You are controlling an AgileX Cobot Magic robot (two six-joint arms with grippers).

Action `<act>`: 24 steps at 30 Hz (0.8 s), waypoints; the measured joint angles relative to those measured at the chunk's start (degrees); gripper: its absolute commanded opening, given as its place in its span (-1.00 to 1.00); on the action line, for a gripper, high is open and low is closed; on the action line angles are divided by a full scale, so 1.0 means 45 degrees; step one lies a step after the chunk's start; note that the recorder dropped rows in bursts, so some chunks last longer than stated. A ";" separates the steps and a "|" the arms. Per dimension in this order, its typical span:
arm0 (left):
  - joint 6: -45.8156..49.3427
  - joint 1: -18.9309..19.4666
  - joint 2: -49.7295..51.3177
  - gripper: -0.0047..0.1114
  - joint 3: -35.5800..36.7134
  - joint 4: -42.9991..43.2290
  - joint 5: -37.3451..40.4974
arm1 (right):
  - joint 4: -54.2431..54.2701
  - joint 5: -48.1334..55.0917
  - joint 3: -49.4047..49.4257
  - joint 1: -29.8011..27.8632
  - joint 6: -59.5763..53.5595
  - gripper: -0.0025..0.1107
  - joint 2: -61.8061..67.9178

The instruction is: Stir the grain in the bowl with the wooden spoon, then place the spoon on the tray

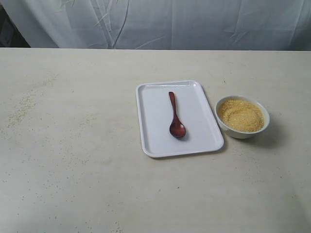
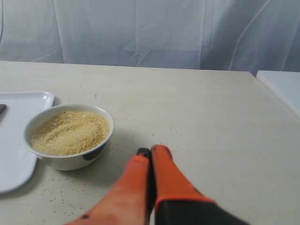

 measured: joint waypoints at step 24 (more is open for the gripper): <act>0.0615 0.0000 0.0000 -0.92 0.0000 -0.0313 0.0000 | 0.0000 0.0000 0.0000 0.0000 0.0000 -0.93 0.0000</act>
